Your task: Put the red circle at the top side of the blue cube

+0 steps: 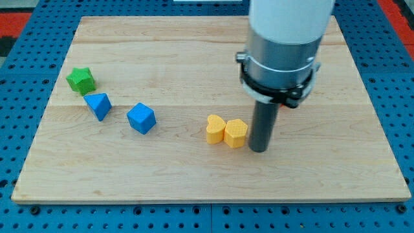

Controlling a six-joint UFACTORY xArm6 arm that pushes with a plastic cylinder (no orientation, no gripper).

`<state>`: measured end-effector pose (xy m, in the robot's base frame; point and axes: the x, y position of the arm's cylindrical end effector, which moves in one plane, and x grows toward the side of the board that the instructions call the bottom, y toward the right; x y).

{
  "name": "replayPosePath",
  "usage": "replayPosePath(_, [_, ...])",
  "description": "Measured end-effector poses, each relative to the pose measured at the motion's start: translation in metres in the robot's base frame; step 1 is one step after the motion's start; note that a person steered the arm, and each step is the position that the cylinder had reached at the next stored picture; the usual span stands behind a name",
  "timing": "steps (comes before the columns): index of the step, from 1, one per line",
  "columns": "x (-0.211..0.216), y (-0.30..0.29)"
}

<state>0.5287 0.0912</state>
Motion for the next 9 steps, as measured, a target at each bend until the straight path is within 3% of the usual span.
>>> replayPosePath(2, [-0.082, 0.070])
replayPosePath(6, [-0.216, -0.062])
replayPosePath(8, [-0.182, 0.044])
replayPosePath(9, [-0.172, -0.021])
